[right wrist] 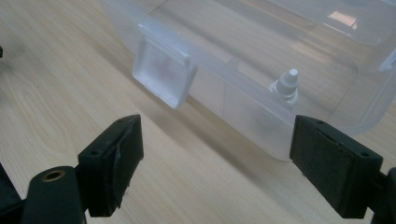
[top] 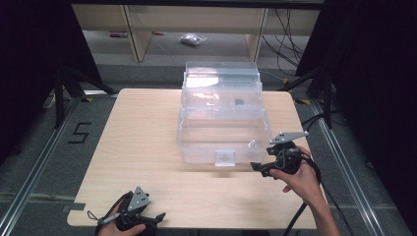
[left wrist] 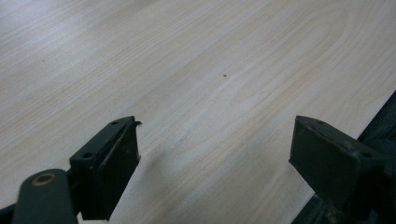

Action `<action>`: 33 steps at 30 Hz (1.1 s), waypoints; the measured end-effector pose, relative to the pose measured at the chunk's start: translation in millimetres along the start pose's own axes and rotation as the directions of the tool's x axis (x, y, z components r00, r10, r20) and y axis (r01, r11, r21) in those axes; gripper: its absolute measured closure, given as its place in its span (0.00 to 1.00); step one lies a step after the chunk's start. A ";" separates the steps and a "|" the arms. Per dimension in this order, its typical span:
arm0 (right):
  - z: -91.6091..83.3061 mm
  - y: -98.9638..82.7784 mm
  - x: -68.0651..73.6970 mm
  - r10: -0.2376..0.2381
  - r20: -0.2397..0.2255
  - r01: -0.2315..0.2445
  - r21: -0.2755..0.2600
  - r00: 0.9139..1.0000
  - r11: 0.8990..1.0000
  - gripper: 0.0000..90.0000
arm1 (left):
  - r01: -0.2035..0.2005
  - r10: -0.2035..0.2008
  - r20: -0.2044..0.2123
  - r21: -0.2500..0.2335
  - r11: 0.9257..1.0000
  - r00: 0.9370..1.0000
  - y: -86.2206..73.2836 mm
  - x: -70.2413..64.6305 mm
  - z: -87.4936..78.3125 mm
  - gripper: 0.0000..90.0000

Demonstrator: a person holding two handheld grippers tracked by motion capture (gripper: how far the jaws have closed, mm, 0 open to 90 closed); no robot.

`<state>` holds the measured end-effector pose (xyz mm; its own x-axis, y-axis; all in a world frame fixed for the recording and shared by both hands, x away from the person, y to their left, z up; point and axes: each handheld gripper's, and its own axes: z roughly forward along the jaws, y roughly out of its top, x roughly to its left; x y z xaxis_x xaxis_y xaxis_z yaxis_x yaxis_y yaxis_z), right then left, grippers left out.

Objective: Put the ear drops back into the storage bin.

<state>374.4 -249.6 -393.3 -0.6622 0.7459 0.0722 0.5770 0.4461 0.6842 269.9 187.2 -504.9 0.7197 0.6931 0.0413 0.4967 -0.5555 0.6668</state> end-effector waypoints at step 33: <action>25.7 -43.6 28.9 -0.005 -0.053 0.004 -0.026 0.999 1.000 0.19 | 0.002 -0.002 0.002 -0.002 1.000 1.000 0.0 0.1 -0.9 0.17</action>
<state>342.4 -234.7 -439.7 -0.6896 0.7162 0.1068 0.5620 0.4363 0.7027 269.5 187.7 -504.2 0.7198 0.6932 0.0386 0.4970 -0.5533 0.6684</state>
